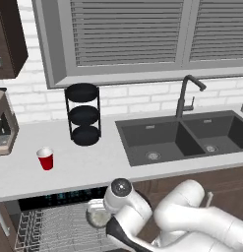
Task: Pick up the cup and bowl from the counter, place them in the dishwasher, and close the dishwasher door.
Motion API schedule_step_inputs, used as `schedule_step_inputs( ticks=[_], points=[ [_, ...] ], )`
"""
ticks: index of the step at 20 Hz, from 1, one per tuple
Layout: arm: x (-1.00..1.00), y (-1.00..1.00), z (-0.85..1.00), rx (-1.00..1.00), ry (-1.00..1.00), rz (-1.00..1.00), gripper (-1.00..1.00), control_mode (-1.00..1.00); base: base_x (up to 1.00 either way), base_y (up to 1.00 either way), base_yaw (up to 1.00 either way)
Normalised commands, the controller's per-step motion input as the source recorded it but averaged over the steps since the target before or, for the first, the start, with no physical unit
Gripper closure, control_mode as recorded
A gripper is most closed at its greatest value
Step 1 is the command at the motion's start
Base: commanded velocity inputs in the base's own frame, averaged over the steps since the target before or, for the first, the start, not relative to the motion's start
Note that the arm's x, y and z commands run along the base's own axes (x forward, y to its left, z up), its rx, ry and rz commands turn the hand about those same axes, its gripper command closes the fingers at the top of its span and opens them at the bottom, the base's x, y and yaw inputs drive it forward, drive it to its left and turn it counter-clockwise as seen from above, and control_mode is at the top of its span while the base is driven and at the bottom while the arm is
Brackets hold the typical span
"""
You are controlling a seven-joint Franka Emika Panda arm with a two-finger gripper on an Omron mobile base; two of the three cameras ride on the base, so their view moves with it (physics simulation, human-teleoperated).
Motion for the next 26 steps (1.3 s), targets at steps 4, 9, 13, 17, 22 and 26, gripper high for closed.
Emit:
schedule_step_inputs(
  ticks=[4, 9, 13, 17, 22, 26],
  points=[
    [0.15, 0.0, -0.46, -0.12, 0.0, 0.0, 1.0, -1.0, 0.0, 0.0, 0.0],
    [0.42, 0.0, -0.4, -0.09, 0.0, -0.02, 1.0, -1.0, 0.0, 0.0, 0.0],
    [0.43, 0.0, -0.27, -0.06, 0.0, -0.06, 1.0, -1.0, 0.0, 0.0, 0.0],
    [0.25, 0.0, -0.13, -0.02, 0.0, -0.07, 1.0, -1.0, 0.0, 0.0, 0.0],
    [0.02, 0.0, -0.14, 0.0, 0.0, -0.09, 1.0, -1.0, 0.0, 0.0, 0.0],
    [0.02, 0.0, -0.07, 0.0, -0.01, -0.12, 1.0, -1.0, 0.0, 0.0, 0.0]
  ],
)
